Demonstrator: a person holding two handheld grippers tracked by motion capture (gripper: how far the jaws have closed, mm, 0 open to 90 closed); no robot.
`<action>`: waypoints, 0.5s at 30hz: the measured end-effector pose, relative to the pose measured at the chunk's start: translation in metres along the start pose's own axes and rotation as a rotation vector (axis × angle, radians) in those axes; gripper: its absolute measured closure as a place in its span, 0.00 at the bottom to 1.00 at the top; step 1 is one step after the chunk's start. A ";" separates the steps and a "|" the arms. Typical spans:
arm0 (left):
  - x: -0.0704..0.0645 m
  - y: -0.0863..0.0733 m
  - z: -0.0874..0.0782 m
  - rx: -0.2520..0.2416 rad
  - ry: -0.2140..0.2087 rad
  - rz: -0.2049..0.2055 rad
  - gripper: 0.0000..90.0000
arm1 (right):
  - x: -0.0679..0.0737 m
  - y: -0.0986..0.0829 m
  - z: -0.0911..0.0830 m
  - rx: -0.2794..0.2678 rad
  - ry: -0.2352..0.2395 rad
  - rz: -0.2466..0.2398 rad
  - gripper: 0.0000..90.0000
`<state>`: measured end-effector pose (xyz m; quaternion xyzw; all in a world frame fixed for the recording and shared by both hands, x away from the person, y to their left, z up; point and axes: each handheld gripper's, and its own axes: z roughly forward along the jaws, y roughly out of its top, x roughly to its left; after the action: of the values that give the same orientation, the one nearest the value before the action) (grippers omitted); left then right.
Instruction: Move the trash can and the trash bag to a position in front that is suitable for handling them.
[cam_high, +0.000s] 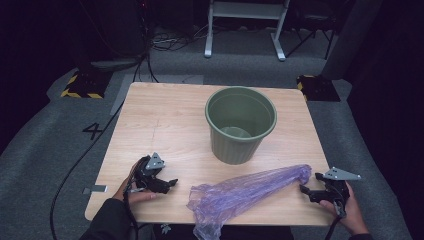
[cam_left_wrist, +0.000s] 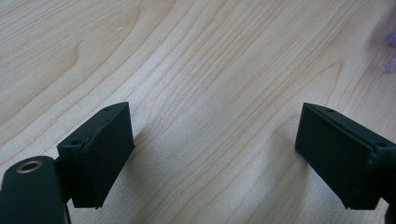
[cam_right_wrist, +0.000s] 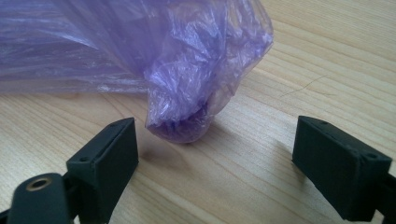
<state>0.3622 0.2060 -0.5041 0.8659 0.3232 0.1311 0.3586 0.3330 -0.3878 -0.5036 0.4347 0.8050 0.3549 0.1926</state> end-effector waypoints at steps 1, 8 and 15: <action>0.000 0.000 0.000 0.000 0.000 0.000 0.12 | 0.000 0.000 0.000 0.000 0.000 0.000 0.16; 0.000 0.000 0.000 -0.001 -0.002 -0.001 0.12 | -0.001 -0.001 -0.002 -0.002 0.000 -0.001 0.17; 0.000 0.000 0.000 -0.002 0.000 -0.006 0.12 | -0.004 -0.001 -0.011 -0.036 -0.005 0.018 0.21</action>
<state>0.3619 0.2058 -0.5043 0.8645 0.3256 0.1307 0.3599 0.3281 -0.3956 -0.4969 0.4395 0.7939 0.3699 0.1992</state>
